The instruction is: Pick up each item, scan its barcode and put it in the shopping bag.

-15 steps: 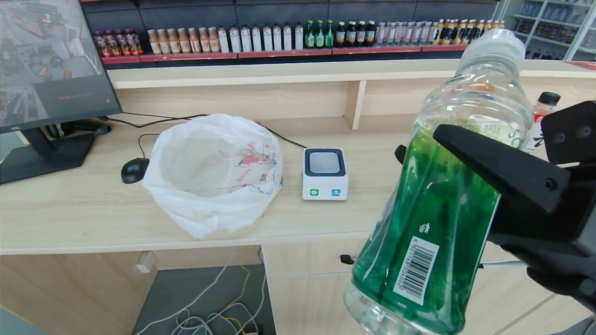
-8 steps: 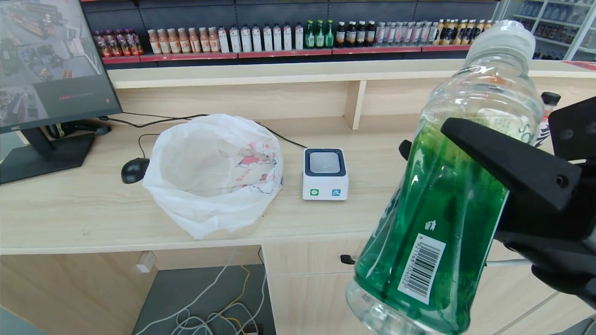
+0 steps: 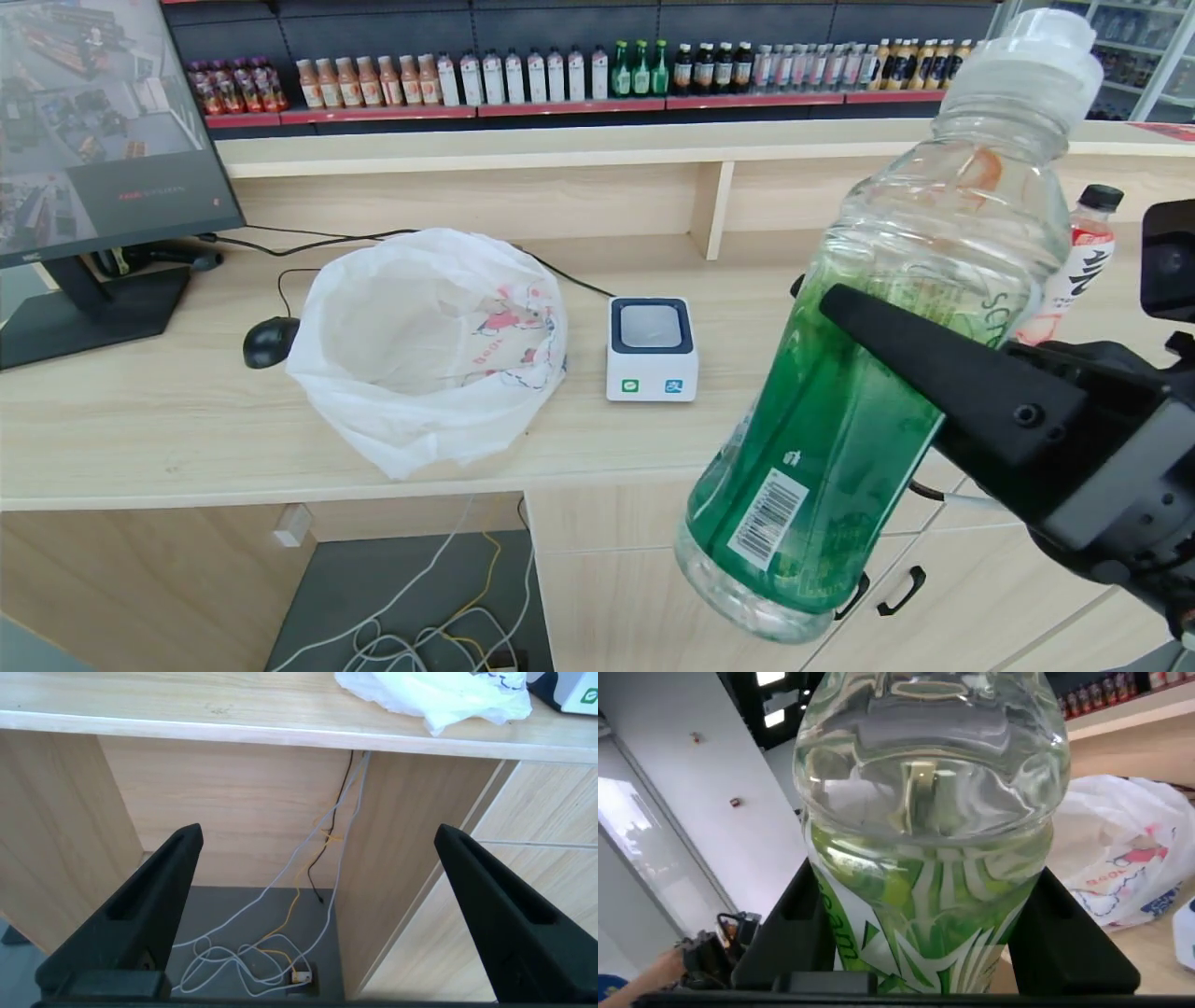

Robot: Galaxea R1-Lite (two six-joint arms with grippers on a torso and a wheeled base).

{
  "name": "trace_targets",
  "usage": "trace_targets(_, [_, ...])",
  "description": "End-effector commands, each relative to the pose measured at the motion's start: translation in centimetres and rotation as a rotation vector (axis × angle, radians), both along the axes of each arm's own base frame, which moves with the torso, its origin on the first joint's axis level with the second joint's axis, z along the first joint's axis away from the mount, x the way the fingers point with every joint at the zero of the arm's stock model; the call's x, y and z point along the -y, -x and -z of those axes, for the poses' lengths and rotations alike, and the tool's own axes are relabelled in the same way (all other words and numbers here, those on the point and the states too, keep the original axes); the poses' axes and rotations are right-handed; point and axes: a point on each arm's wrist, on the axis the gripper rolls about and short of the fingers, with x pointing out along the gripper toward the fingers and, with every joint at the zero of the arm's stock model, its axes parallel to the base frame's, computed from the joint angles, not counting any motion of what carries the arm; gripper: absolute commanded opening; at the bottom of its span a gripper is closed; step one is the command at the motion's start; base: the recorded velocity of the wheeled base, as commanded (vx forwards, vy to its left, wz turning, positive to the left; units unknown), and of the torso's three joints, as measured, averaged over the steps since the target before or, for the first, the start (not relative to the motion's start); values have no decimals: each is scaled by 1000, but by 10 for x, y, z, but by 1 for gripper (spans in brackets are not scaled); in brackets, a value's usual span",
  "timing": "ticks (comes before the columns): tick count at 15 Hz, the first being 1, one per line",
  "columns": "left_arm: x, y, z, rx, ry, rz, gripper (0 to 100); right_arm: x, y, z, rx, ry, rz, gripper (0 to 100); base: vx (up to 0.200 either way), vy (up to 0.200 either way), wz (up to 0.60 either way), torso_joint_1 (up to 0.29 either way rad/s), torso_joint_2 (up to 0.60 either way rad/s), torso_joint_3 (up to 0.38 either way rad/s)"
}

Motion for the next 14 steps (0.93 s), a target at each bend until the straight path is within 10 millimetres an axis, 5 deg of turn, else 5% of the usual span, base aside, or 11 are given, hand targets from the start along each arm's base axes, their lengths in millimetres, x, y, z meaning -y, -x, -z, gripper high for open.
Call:
trace_targets(1, [0,0,0,-1,0,-1,100,-2,-7,3,45,50,50,0,0,0,0,0,0,0])
trace_targets(10, [0,0,0,-1,0,-1,100,3,-15,-22,189,256,537,0,0,0,0,0,0,0])
trace_targets(14, [0,0,0,0,0,-1,100,1,-22,-10,198,354,678,0,0,0,0,0,0,0])
